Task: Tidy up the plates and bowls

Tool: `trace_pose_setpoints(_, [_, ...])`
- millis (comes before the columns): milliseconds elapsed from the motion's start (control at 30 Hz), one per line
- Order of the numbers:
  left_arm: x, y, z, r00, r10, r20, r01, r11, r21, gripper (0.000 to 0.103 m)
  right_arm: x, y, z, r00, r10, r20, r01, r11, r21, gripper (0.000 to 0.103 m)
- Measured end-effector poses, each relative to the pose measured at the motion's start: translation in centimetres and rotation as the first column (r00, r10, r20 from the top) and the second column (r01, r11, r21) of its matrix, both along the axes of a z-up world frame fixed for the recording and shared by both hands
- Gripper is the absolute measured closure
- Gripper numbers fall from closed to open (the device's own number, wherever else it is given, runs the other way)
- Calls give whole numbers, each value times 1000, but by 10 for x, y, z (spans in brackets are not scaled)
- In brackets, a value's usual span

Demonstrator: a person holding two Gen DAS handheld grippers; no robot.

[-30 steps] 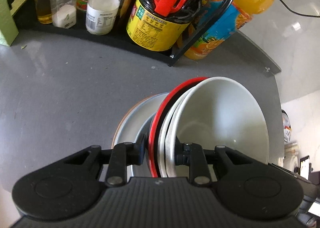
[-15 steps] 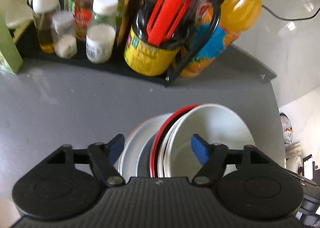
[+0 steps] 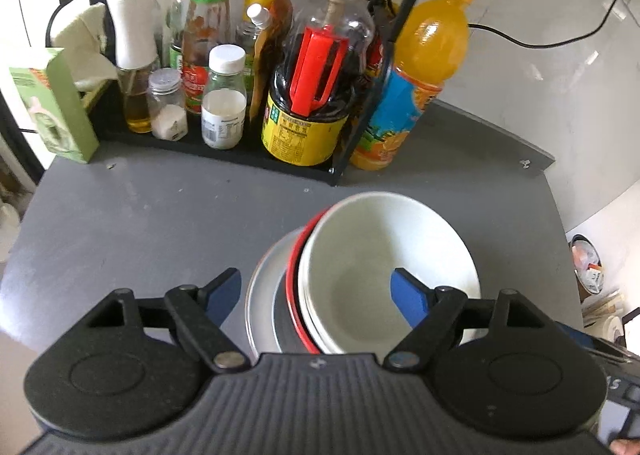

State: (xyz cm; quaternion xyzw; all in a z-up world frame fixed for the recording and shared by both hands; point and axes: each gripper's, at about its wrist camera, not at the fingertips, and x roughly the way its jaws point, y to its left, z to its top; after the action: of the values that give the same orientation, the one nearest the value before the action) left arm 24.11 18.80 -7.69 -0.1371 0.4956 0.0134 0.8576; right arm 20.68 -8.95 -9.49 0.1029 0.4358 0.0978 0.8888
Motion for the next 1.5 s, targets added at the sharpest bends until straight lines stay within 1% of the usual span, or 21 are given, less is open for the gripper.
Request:
trace_pose_setpoints(33, [-7, -5, 4, 1000, 5, 5, -5, 1000, 10, 22, -6, -6, 4, 1000, 3, 15, -3, 1000, -1, 19])
trace_pose_setpoints(100, [-21, -15, 10, 1000, 12, 16, -13, 1000, 26, 22, -18, -18, 11, 999, 4, 44, -4, 1000, -4, 13])
trace_pose_setpoints(233, [-49, -36, 25, 999, 24, 39, -26, 998, 55, 21, -38, -39, 23, 997, 15, 78, -16, 1000, 5, 12])
trace_pose_setpoints(300, [-63, -46, 33, 998, 34, 49, -37, 997, 67, 18, -46, -47, 28, 996, 17, 90, -18, 1000, 14, 9])
trace_pose_setpoints(433, [-87, -61, 47, 995, 54, 78, -59, 996, 69, 15, -63, -62, 39, 993, 27, 115, -29, 999, 17, 6])
trace_pose_setpoints(500, [-98, -67, 53, 994, 57, 96, -64, 996, 70, 12, -71, -68, 44, 991, 32, 130, -34, 999, 16, 3])
trace_pose_setpoints(600, [-111, -75, 60, 992, 72, 106, -80, 995, 66, 10, -81, -76, 52, 990, 31, 141, -34, 999, 15, 2])
trace_pose_setpoints(767, [-129, -90, 71, 989, 68, 131, -78, 994, 70, 10, -98, -87, 68, 984, 55, 172, -60, 998, 28, 1])
trace_pose_setpoints(867, [-138, -97, 78, 986, 56, 155, -67, 995, 71, 8, -107, -90, 76, 978, 67, 198, -72, 997, 16, 1])
trace_pose_setpoints(1000, [-146, -103, 84, 981, 50, 187, -61, 997, 54, 5, -117, -97, 83, 975, 54, 216, -56, 998, 4, 1])
trace_pose_setpoints(1100, [-153, -109, 89, 978, 44, 205, -58, 996, 64, 4, -122, -105, 87, 981, 36, 191, -40, 999, 17, 1])
trace_pose_setpoints(1167, [-159, -115, 92, 976, 32, 215, -48, 997, 66, 1, -128, -108, 90, 979, 34, 202, -36, 999, 3, 1])
trace_pose_setpoints(1367, [-176, -129, 102, 973, 7, 233, -24, 997, 69, 1, -140, -115, 98, 972, 26, 233, -22, 1000, -21, 1])
trace_pose_setpoints(1500, [-185, -135, 108, 968, 0, 252, -23, 996, 89, 1, -150, -119, 103, 968, 20, 250, -18, 1000, -10, 1])
